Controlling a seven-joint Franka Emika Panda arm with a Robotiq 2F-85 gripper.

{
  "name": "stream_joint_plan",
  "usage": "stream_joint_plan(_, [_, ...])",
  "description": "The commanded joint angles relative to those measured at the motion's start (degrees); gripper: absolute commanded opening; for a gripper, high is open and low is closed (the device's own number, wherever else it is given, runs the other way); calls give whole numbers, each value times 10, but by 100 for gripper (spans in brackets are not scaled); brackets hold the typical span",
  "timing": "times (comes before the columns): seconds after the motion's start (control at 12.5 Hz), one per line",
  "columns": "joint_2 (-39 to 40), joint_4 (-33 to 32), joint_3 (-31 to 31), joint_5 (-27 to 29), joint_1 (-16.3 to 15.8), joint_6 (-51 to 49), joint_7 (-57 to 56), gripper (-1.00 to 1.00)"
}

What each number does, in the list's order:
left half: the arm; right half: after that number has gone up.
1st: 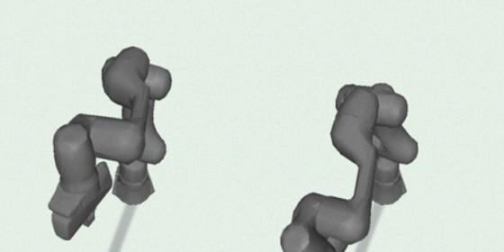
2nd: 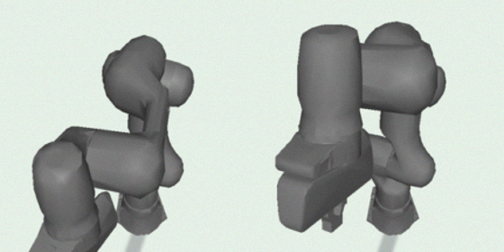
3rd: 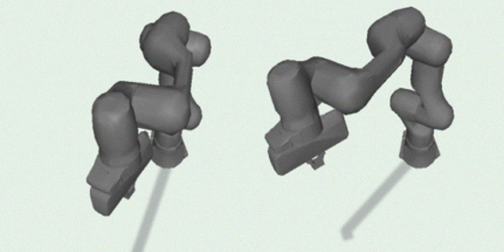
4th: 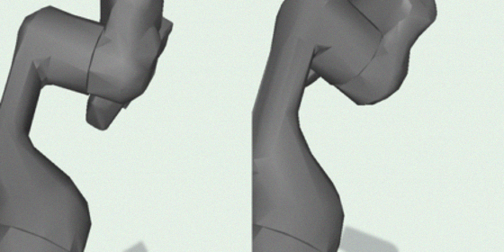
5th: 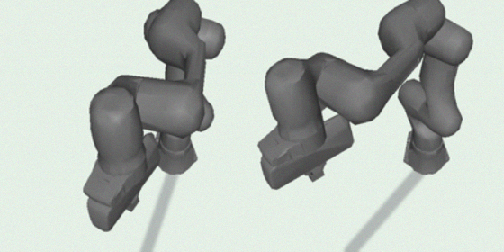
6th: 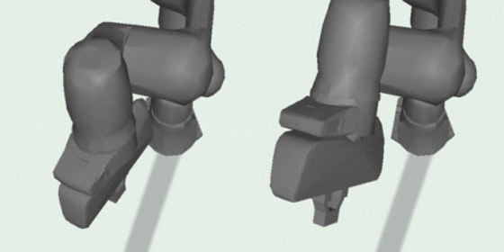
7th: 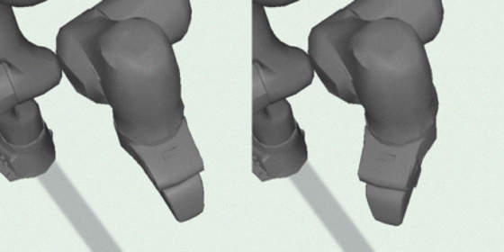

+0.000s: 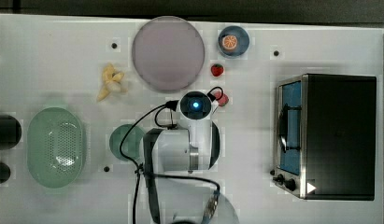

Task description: Pick Ketchup from the table and place it in strainer.

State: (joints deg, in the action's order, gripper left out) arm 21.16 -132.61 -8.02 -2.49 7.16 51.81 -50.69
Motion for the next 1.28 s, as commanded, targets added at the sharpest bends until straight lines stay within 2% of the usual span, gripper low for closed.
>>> stream_joint_plan(0.08, [-117, 22, -21, 0, -10, -80, -14, 25])
stream_joint_plan(0.32, [-217, 58, -49, 1, -17, -176, 8, 25])
stream_joint_plan(0.56, [-263, 88, -94, 6, -32, -250, 91, 25])
stream_joint_plan(0.88, [-238, 101, -187, 53, -56, -241, 263, 25])
stream_joint_plan(1.28, [-143, 109, -292, 57, -74, -94, 408, 25])
